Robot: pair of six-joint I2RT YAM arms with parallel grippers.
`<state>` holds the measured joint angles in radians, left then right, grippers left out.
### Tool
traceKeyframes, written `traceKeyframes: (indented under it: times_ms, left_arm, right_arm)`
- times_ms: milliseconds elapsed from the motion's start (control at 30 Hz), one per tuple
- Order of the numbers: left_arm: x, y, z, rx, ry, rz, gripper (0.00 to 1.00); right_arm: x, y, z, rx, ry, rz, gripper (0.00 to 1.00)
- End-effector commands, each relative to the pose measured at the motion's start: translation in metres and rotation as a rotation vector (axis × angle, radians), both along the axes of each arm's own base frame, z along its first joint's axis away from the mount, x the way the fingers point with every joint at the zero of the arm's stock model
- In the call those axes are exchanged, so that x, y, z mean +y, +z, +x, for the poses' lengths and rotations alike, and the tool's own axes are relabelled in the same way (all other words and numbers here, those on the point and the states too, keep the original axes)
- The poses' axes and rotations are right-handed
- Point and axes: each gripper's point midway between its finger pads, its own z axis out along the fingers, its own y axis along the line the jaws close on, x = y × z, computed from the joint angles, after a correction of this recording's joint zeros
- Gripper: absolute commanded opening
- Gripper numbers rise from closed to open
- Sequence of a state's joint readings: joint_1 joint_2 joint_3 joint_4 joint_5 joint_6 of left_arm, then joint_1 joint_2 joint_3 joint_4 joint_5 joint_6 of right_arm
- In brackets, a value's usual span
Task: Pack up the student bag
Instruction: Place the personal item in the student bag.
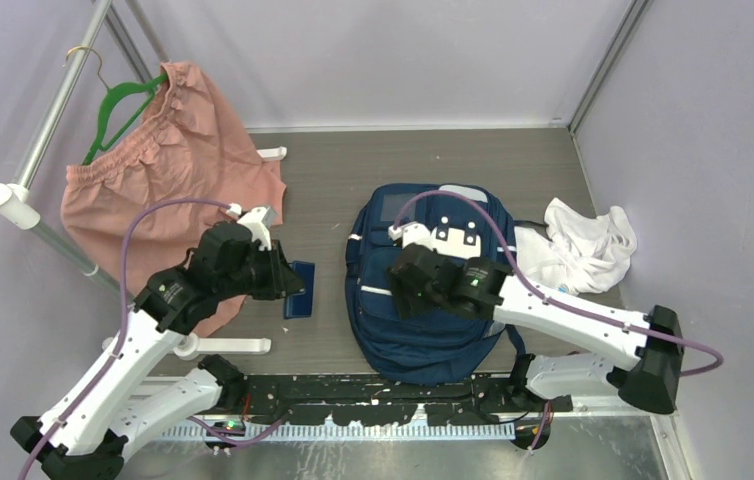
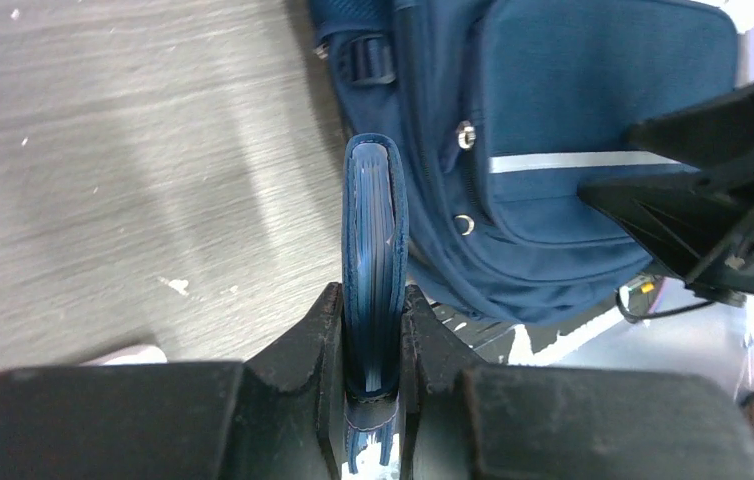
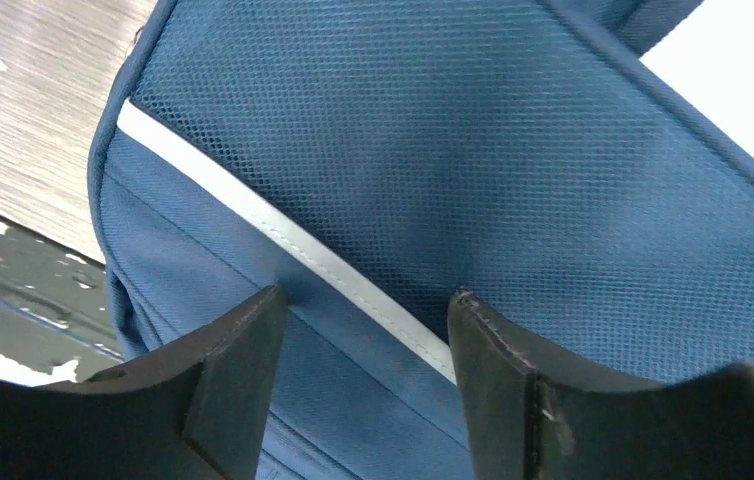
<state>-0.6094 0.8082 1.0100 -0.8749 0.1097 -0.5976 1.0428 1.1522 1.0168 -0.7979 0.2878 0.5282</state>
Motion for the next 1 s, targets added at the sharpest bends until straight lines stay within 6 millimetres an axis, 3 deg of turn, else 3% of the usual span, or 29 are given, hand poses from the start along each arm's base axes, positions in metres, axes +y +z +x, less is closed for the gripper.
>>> traceKeyframes:
  times_ms: [0, 67, 167, 367, 500, 633, 800, 867, 967]
  left_arm:
    - [0.016, 0.013, 0.003, -0.059, 0.119, -0.033, 0.0]
    - [0.028, 0.017, 0.004, -0.083, 0.167, -0.015, 0.0]
    - [0.037, 0.019, -0.001, -0.092, 0.198, -0.009, 0.0]
    - [0.032, 0.025, -0.003, -0.108, 0.195, -0.077, 0.0]
    - [0.025, 0.031, 0.0, -0.123, 0.163, -0.082, 0.0]
    - [0.02, 0.039, 0.016, -0.143, 0.132, -0.007, 0.0]
    - [0.008, 0.054, 0.045, -0.137, 0.102, 0.079, 0.0]
    - [0.008, 0.067, 0.052, -0.154, 0.103, 0.083, 0.0]
    - [0.01, 0.074, 0.051, -0.16, 0.103, 0.08, 0.0]
  right_arm:
    - [0.017, 0.015, -0.001, -0.088, 0.059, -0.042, 0.63]
    - [0.028, 0.01, -0.009, -0.087, 0.12, -0.045, 0.57]
    - [0.036, 0.001, -0.008, -0.098, 0.148, -0.058, 0.57]
    - [0.046, -0.023, 0.02, -0.075, 0.077, -0.045, 0.6]
    - [0.058, -0.038, 0.049, 0.043, 0.03, 0.14, 0.56]
    - [0.069, -0.033, 0.087, 0.096, -0.009, 0.295, 0.55]
    - [0.086, -0.021, 0.122, 0.082, 0.025, 0.224, 0.53]
    - [0.083, -0.002, 0.123, 0.052, 0.05, 0.194, 0.52]
    - [0.067, 0.027, 0.105, -0.073, 0.071, 0.105, 0.55]
